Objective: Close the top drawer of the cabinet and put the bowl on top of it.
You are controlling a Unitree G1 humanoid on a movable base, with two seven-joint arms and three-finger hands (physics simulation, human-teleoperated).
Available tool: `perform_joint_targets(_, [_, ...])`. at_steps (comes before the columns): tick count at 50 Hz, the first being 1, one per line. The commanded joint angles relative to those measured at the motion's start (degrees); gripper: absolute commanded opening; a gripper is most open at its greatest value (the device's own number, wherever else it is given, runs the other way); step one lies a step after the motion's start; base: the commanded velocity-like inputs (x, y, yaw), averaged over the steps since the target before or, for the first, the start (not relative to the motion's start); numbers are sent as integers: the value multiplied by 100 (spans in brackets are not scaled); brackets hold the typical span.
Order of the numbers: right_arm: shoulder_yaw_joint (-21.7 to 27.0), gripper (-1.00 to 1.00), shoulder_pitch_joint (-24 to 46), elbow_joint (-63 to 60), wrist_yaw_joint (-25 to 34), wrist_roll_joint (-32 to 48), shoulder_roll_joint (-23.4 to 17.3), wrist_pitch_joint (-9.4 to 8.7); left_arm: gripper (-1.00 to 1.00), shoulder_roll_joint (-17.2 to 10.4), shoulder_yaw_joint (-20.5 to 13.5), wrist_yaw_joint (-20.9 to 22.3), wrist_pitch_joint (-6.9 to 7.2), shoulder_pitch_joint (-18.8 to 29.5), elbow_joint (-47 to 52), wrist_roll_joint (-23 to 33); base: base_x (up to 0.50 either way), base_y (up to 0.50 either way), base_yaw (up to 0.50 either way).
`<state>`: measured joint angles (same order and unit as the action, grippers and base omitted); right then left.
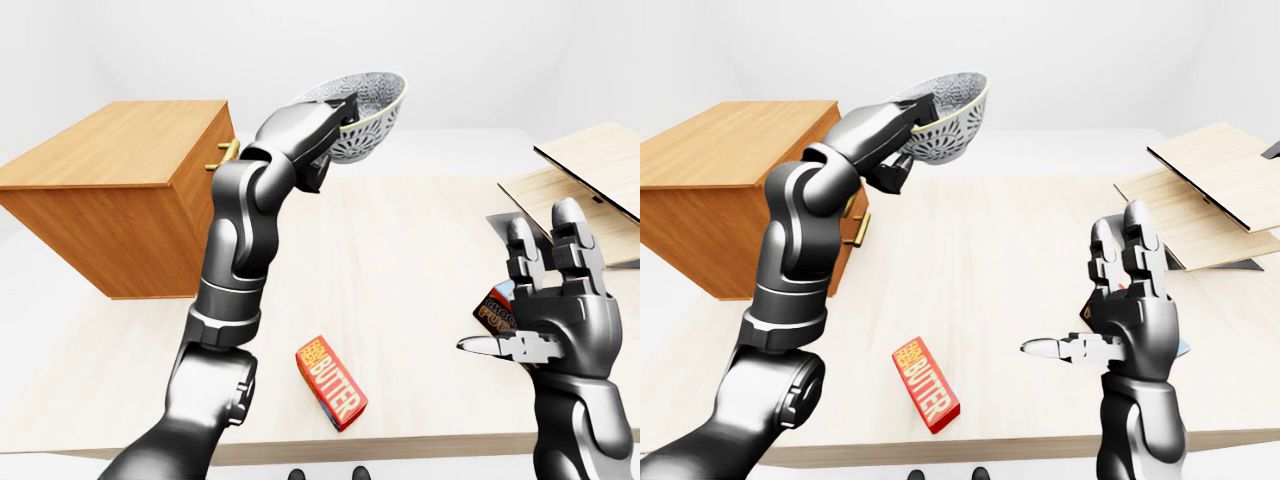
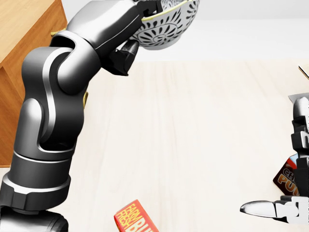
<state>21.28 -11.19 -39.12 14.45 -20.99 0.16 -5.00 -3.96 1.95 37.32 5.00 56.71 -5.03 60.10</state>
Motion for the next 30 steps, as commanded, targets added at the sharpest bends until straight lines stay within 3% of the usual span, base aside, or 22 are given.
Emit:
perform_joint_targets(1, [-53, 100, 5, 26, -11, 35, -11, 0, -100, -465, -196, -374, 0, 450, -431, -464, 0, 0, 0])
perform_joint_targets(20, [-86, 100, -8, -36, -14, 65, -4, 0, -100, -1104, -406, -247, 0, 933, -490, -431, 0, 0, 0])
perform_joint_targets(30, [-100, 100, -23, -30, 8, 87, 12, 0, -100, -1489, -590, -361, 0, 837, -405, -574, 0, 0, 0])
